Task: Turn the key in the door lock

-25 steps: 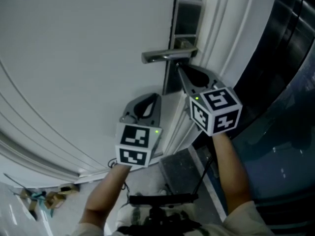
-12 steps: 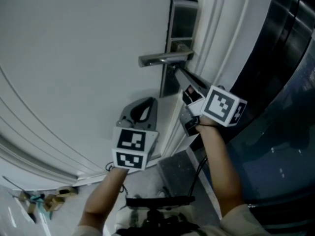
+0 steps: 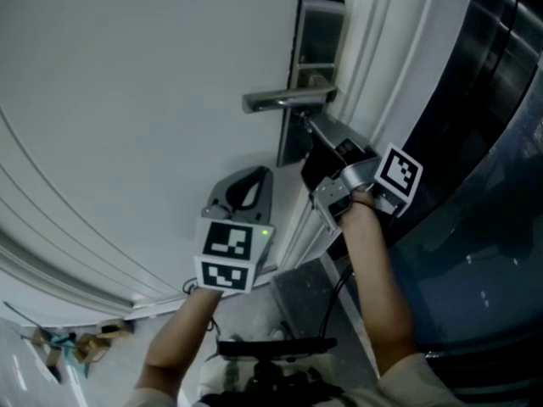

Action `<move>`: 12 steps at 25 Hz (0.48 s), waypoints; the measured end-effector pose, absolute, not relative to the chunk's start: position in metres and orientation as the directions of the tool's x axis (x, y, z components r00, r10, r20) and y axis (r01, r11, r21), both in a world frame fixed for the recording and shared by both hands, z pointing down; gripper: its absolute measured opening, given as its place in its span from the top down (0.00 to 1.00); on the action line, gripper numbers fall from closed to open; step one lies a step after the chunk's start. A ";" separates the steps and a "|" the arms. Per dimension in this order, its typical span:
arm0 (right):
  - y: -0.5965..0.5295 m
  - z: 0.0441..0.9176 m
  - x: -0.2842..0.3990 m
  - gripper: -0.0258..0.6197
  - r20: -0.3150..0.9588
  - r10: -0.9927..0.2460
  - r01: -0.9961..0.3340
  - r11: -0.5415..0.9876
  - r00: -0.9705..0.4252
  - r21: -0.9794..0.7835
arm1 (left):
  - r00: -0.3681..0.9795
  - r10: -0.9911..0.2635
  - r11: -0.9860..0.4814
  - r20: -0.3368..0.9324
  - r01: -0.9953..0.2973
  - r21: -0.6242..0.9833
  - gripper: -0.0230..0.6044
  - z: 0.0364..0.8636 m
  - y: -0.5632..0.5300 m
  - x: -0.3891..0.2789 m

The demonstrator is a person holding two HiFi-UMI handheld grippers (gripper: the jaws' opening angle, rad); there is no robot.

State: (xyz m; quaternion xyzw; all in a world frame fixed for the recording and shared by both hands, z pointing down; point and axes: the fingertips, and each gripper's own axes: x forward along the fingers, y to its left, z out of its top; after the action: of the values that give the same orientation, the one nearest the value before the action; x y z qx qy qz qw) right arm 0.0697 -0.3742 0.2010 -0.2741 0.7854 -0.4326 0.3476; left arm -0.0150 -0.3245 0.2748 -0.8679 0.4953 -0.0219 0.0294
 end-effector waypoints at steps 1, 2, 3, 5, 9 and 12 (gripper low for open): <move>-0.374 0.201 0.070 0.84 -0.322 -0.727 -0.089 0.465 -0.606 -0.881 | 0.509 -0.861 -0.508 0.008 -0.858 -0.071 0.92 0.275 -0.324 -0.015; -0.374 0.201 0.070 0.84 -0.336 -0.722 -0.054 0.458 -0.605 -0.888 | 0.510 -0.860 -0.509 0.008 -0.858 -0.070 0.92 0.274 -0.325 -0.015; -0.374 0.201 0.070 0.84 -0.346 -0.716 -0.035 0.459 -0.606 -0.888 | 0.511 -0.860 -0.510 0.008 -0.857 -0.070 0.92 0.274 -0.325 -0.014; -0.374 0.200 0.070 0.84 -0.339 -0.708 -0.099 0.499 -0.620 -0.861 | 0.514 -0.858 -0.514 0.008 -0.855 -0.072 0.92 0.274 -0.325 -0.012; -0.370 0.195 0.071 0.84 -0.230 -0.732 -0.423 0.587 -0.641 -0.690 | 0.514 -0.858 -0.513 0.008 -0.855 -0.070 0.92 0.274 -0.327 -0.012; -0.367 0.190 0.074 0.79 -0.159 -0.744 -0.578 0.618 -0.648 -0.533 | 0.511 -0.860 -0.510 0.005 -0.857 -0.069 0.92 0.273 -0.328 -0.015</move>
State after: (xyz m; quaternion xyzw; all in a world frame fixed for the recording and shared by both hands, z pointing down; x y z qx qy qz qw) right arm 0.0739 -0.3666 0.1897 -0.3758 0.8800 -0.2232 0.1859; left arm -0.0146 -0.3280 0.2732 -0.8687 0.4941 -0.0195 0.0288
